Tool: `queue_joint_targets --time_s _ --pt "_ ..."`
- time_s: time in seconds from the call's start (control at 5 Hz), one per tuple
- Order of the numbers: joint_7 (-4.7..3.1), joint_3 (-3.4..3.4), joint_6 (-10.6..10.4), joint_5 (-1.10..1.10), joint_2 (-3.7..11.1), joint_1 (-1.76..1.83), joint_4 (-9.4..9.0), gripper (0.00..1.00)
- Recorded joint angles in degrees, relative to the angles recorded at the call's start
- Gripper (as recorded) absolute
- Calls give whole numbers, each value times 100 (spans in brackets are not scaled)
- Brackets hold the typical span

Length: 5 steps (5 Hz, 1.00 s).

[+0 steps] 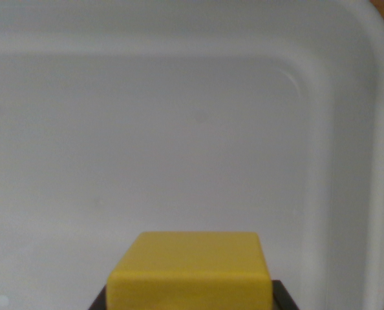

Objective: Pick yellow cube

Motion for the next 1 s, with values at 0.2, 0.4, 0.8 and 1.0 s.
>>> queue_joint_targets --time_s 0.2,0.4,0.8,1.0 --pt "0 0 0 0 0 0 0 100" --pt "11 -3 92 -8 -28 0 64 100" --pt "20 -5 158 -14 -49 1 111 100" --pt "20 -5 158 -14 -49 1 111 100"
